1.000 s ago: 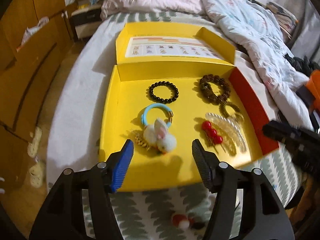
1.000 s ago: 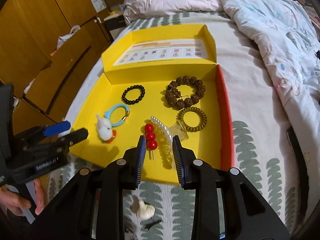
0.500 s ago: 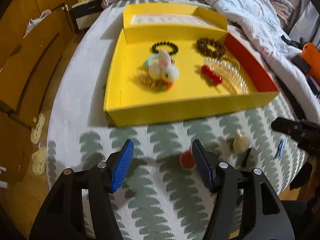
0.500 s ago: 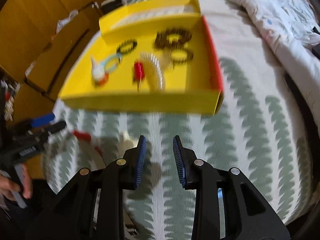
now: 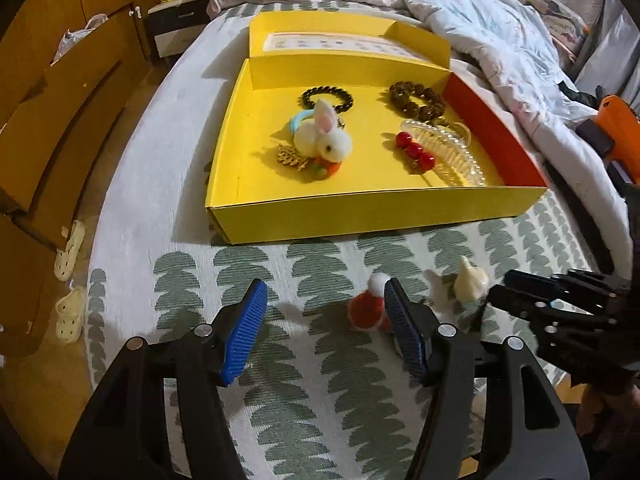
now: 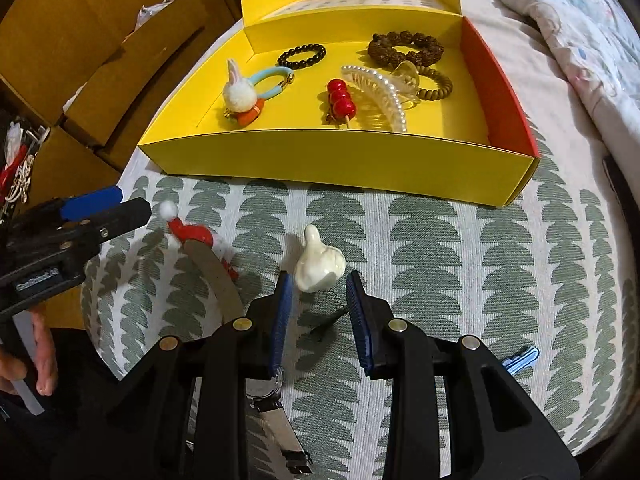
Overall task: Organize jewelry
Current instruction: 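Move the left tool to the red Santa hat while the right tool approaches the white ornament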
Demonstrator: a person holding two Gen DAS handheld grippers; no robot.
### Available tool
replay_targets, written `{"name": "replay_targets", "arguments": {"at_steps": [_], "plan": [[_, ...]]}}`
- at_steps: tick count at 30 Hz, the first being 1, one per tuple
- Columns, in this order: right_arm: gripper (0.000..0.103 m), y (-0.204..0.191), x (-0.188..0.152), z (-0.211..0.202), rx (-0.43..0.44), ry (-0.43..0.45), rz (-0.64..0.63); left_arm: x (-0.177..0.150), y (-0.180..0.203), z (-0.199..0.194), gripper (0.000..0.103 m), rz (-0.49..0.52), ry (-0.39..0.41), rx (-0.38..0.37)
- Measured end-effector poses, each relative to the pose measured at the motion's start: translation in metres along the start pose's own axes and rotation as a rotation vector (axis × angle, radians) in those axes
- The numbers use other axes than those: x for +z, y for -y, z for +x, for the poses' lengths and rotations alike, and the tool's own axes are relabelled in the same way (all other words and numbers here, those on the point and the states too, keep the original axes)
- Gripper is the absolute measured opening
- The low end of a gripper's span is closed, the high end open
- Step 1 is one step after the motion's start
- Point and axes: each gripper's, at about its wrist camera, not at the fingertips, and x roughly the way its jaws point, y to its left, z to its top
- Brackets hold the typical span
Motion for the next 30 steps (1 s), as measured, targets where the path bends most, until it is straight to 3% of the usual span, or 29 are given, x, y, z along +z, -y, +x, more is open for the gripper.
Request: {"name": "replay_targets", "arguments": {"at_steps": [24,26,30], "plan": [[0.034,-0.001,0.005,0.026,-0.04,-0.018,0.019,-0.003,0.004,0.038,0.061,-0.026,-0.103,-0.027],[0.034,-0.002,0.005,0.028,-0.041,-0.016,0.018,-0.003,0.004,0.039,0.052,-0.027,-0.108,-0.031],[0.034,-0.003,0.005,0.028,-0.045,-0.008,0.016,-0.003,0.003,0.04,0.044,-0.031,-0.119,-0.047]]}}
